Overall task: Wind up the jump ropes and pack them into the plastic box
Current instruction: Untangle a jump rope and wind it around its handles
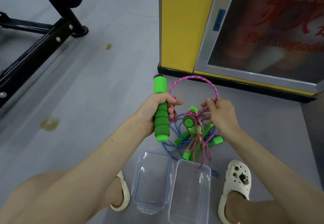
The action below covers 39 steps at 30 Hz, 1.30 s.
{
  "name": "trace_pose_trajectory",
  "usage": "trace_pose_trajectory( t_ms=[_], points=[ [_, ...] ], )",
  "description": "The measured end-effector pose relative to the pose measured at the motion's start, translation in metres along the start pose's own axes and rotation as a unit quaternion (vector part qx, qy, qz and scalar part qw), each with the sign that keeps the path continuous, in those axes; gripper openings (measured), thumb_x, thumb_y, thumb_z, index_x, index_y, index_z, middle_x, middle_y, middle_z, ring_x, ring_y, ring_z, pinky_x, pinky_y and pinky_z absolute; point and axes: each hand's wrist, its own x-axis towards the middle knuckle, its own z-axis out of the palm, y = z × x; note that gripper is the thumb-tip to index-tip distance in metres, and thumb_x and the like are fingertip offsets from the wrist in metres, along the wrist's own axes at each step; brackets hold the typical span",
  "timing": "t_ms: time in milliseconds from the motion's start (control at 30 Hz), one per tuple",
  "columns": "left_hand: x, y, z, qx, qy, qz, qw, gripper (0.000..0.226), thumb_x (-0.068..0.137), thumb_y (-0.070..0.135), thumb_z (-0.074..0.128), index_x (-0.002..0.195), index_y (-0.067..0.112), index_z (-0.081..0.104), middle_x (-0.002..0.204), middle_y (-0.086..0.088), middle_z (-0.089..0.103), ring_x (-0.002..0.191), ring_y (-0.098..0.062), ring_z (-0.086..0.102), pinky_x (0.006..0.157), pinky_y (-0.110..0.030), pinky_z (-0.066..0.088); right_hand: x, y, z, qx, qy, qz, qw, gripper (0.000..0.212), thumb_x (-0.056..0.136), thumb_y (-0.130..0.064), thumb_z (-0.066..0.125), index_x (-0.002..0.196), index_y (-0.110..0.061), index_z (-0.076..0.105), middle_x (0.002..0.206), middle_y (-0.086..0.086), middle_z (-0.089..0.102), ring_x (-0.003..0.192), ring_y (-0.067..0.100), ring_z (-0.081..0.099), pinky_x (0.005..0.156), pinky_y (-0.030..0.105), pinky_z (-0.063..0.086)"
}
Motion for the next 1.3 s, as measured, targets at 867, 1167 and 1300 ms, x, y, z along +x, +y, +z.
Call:
trace_pose_trajectory(
  t_ms=[867, 1167, 1300],
  points=[
    [0.015, -0.016, -0.002, 0.218, 0.154, -0.017, 0.963, 0.010, 0.078, 0.004, 0.066, 0.080, 0.003, 0.056, 0.065, -0.011, 0.055, 0.046, -0.017, 0.050, 0.043, -0.018, 0.043, -0.008, -0.014, -0.004, 0.179, 0.005, 0.097, 0.979, 0.032, 0.104, -0.022, 0.034, 0.085, -0.007, 0.056, 0.071, 0.021, 0.066, 0.050, 0.020, 0.067, 0.044, 0.026, 0.054],
    [0.014, -0.017, -0.012, 0.066, 0.164, -0.027, 0.984, 0.012, 0.081, 0.005, 0.062, 0.075, 0.007, 0.053, 0.060, -0.007, 0.053, 0.042, -0.014, 0.047, 0.049, -0.023, 0.045, -0.006, -0.019, -0.009, 0.253, -0.119, 0.097, 0.955, 0.020, 0.098, -0.016, 0.049, 0.101, 0.000, 0.061, 0.077, 0.016, 0.071, 0.067, 0.023, 0.072, 0.059, 0.025, 0.059],
    [0.013, -0.016, -0.011, 0.043, 0.144, -0.018, 0.988, 0.013, 0.083, 0.008, 0.061, 0.074, 0.008, 0.053, 0.058, -0.005, 0.053, 0.036, -0.010, 0.047, 0.041, -0.018, 0.044, -0.013, -0.018, -0.003, 0.164, -0.233, 0.045, 0.958, 0.009, 0.086, -0.002, 0.063, 0.089, -0.006, 0.070, 0.077, 0.004, 0.073, 0.074, 0.014, 0.070, 0.067, 0.020, 0.057]
  ],
)
